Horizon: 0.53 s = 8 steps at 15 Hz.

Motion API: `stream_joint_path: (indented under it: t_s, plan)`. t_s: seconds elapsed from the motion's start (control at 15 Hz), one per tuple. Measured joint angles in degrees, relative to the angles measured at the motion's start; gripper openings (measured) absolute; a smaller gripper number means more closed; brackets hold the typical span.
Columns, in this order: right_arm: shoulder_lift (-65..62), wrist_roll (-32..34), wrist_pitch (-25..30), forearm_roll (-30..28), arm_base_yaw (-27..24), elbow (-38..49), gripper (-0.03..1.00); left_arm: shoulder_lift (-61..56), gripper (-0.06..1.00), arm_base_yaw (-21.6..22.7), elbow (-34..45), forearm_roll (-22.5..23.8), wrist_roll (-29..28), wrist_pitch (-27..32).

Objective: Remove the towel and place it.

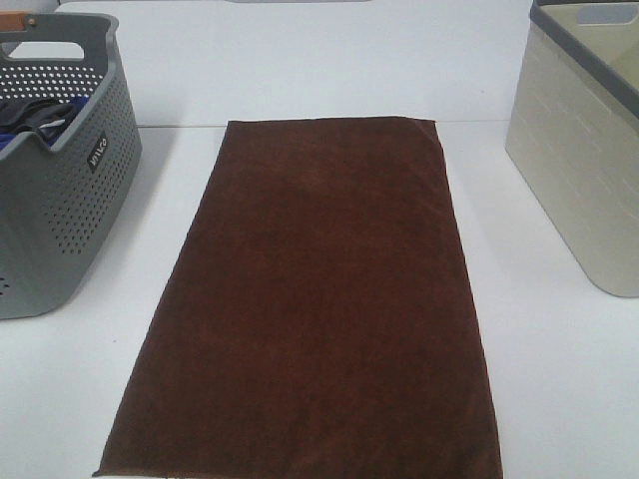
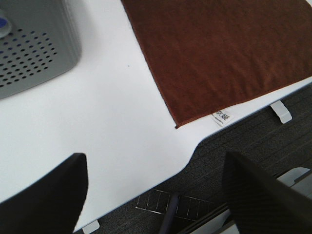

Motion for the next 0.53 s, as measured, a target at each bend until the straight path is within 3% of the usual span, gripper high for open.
stream_joint_path:
  t_s: [0.13, 0.53]
  plan:
    - [-1.32, -0.06, -2.46, 0.00, 0.00, 1.49, 0.77, 0.00, 0.73, 0.00, 1.15, -2.23, 3.55, -1.72]
    - [-1.32, -0.06, -3.21, 0.00, 0.00, 1.66, 0.77, 0.00, 0.73, 0.00, 1.20, -2.69, 6.02, -2.12]
